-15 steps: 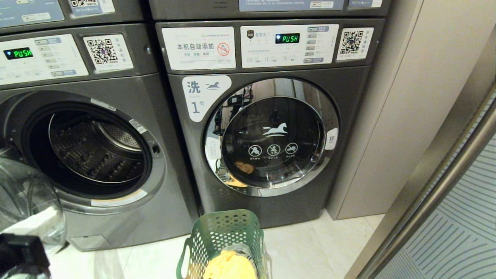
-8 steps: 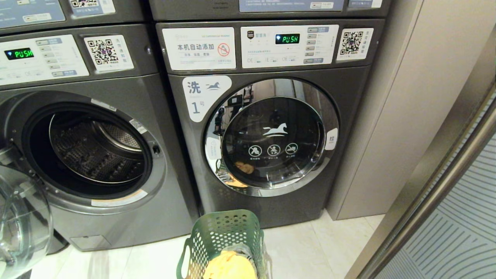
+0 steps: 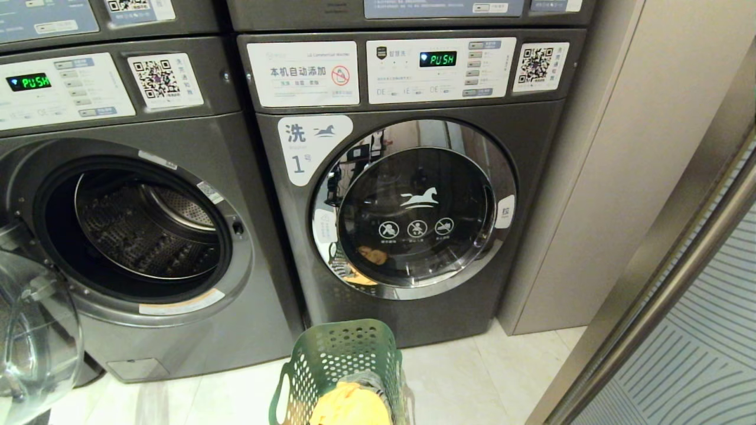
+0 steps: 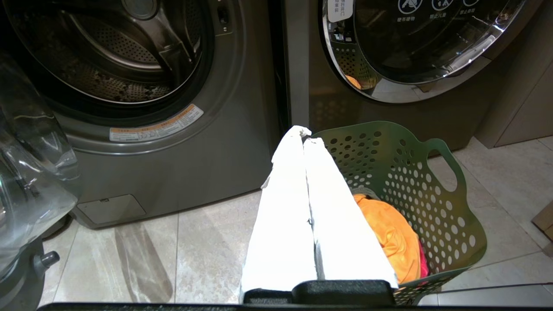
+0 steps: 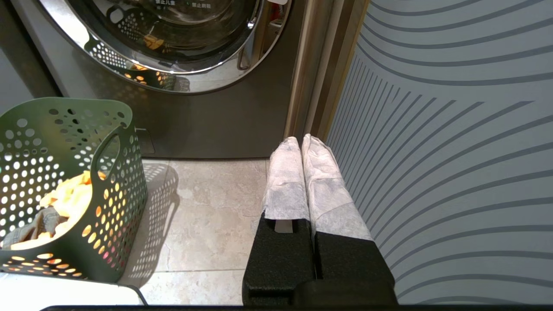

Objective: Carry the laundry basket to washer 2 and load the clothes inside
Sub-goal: Open the lid of the washing machine

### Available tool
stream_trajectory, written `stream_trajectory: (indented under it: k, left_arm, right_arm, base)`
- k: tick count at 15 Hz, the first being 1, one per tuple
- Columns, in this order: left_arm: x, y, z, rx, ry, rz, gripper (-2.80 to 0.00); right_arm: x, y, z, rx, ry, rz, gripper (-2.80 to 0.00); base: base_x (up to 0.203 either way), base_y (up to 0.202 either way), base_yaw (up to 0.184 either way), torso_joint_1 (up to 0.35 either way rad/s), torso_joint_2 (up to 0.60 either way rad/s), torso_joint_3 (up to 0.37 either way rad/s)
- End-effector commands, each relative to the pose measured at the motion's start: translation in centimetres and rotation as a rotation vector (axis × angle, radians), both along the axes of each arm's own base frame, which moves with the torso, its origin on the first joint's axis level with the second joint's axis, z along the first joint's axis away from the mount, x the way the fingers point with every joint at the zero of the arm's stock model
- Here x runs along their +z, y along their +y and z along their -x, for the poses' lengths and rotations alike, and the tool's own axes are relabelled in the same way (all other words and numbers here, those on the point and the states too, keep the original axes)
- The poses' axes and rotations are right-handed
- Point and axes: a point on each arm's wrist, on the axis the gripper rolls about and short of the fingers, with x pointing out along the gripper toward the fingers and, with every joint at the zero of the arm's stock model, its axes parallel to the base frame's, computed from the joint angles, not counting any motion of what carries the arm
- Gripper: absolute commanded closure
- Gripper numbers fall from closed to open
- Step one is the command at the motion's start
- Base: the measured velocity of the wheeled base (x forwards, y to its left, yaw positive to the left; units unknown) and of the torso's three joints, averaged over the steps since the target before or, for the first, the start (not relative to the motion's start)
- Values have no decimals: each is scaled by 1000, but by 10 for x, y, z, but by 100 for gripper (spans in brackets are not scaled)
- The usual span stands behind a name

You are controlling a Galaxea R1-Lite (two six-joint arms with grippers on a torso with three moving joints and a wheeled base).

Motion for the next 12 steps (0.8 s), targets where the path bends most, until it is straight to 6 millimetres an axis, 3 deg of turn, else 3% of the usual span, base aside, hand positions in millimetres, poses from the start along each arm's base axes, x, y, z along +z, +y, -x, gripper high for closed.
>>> stream_trajectory:
  k: [1, 5, 7, 9, 10, 11, 12]
  left_arm:
    - [0, 0, 0, 0, 0, 0, 0]
    - [0, 0, 0, 0, 0, -1, 0]
    - [17, 0, 5, 18, -65, -14, 0]
    - [70, 1, 22, 49, -174, -26, 0]
    - [110, 2, 31, 90, -214, -28, 0]
    - [149, 3, 31, 135, -208, -25, 0]
    - [177, 4, 15, 165, -144, -16, 0]
  right_arm:
    - [0, 0, 0, 1, 2, 1, 0]
    - [0, 0, 0, 1, 2, 1, 0]
    - [0, 0, 0, 1, 2, 2, 0]
    - [0, 0, 0, 1, 1, 2, 0]
    - [0, 0, 0, 1, 2, 1, 0]
    - [0, 0, 0, 1, 2, 1, 0]
    - [0, 0, 0, 0, 2, 1, 0]
  base:
    - [0, 0, 0, 0, 0, 0]
    - [0, 0, 0, 0, 0, 0]
    - [0, 0, 0, 0, 0, 0]
    - [0, 0, 0, 0, 0, 0]
    - [0, 0, 0, 0, 0, 0]
    - [0, 0, 0, 0, 0, 0]
    - [0, 0, 0, 0, 0, 0]
